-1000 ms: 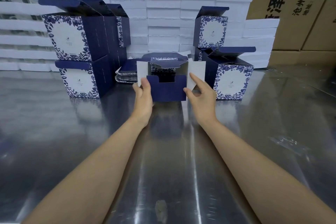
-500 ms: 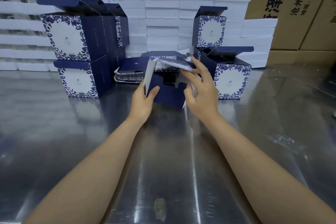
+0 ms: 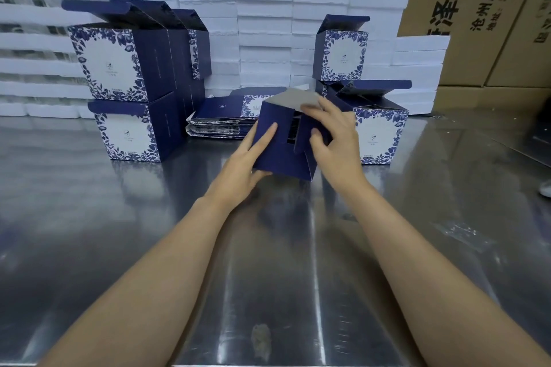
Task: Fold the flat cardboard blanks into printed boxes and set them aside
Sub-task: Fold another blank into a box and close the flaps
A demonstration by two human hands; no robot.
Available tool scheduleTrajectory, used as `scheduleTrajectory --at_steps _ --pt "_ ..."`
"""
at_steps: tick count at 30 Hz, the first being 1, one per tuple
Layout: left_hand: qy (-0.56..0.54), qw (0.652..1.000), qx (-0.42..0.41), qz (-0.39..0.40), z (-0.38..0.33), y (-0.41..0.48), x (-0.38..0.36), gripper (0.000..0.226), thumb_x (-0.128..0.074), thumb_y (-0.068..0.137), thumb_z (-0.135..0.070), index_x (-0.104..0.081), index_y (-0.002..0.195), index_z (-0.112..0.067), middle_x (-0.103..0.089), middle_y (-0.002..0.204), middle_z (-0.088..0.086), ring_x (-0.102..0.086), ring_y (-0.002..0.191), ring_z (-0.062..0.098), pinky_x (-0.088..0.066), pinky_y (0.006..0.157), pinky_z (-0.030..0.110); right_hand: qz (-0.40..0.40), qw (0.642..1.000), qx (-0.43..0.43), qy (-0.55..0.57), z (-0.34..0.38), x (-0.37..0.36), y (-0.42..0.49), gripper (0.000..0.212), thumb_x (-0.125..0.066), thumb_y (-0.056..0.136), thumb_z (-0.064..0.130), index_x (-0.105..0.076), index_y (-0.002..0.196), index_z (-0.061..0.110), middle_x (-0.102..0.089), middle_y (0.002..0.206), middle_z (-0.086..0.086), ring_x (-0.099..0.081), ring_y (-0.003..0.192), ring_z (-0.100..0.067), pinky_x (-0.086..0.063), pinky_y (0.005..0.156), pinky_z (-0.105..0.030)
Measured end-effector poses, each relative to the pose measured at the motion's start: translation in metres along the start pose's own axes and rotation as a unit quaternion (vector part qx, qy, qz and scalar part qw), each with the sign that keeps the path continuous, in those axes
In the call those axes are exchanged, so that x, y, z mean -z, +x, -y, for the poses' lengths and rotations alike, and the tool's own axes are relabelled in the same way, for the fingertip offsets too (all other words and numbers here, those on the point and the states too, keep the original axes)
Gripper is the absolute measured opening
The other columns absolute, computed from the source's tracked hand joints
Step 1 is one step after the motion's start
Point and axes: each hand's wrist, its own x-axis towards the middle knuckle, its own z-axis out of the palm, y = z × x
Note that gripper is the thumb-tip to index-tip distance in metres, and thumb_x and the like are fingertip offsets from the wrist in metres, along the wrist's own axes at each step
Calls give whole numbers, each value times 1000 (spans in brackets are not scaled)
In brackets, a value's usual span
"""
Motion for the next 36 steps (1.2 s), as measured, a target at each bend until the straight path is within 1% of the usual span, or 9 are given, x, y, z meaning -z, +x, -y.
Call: scheduleTrajectory --at_steps 6,10,13,15,19,23,27,33,36 --pt "-27 1000 6 -9 4 -1 -2 93 -70 85 1 -16 150 -38 -14 162 -4 -26 141 -2 -36 111 23 22 998 40 -47 -10 -4 -6 54 -51 79 -16 -59 126 8 -50 140 -1 -36 114 -16 -31 108 -29" --pt "-22 999 22 -14 4 0 -3 91 -74 83 -7 -22 149 -43 -17 161 -11 -36 139 6 -47 103 40 10 999 16 42 -12 -4 -10 52 -48 79 -20 -46 127 1 -47 133 -12 -47 124 -25 -36 110 -43" --pt "-22 999 35 -26 4 0 -4 92 -76 83 -12 -22 147 -50 -19 160 -14 -41 134 4 -51 96 40 5 999 42 13 -16 -3 -10 43 -42 85 -16 -54 124 -2 -48 132 -5 -46 127 -27 -32 112 -26" --pt "-26 998 39 -30 4 1 -5 92 -76 82 -12 -23 148 -49 -20 160 -12 -42 134 5 -52 95 40 11 1000 28 5 -16 -3 -10 34 -40 87 -8 -65 108 1 -53 135 -8 -40 130 -20 -26 111 -17" --pt "-18 999 39 -29 3 1 -8 89 -77 81 -16 -27 149 -40 -24 159 -9 -49 130 12 -53 93 41 35 997 53 -40 -15 -9 -13 16 -58 91 5 -67 103 1 -46 144 -14 -29 140 -28 -18 116 -21" --pt "62 996 44 -38 -2 -1 -3 87 -78 80 -34 -24 147 -48 -28 157 -14 -64 94 17 -55 80 40 24 995 64 -67 -14 -12 -12 46 -68 88 8 -54 131 3 -41 147 -14 -29 140 -31 -13 114 -12" --pt "84 993 56 -66 -14 -1 2 101 -78 74 -48 -4 142 -62 -51 142 -18 -66 85 15 -54 78 38 -17 992 61 -111 -14 -11 -9 59 -68 86 7 -46 140 7 -40 148 -12 -31 135 -29 -12 109 -5" --pt "139 988 13 -67 -21 -1 0 98 -74 73 -56 -11 147 -49 -50 144 -11 -68 72 12 -53 65 31 -45 986 35 -157 -15 -10 -10 56 -71 84 9 -51 136 10 -46 139 -11 -28 127 -21 -41 101 -34" --pt "148 986 -3 -74 -20 0 -1 95 -74 72 -57 -16 147 -47 -52 142 -9 -66 67 9 -49 60 26 -58 983 36 -169 -15 -10 -9 56 -73 81 8 -54 134 8 -49 135 -13 -29 123 -21 -46 97 -41"
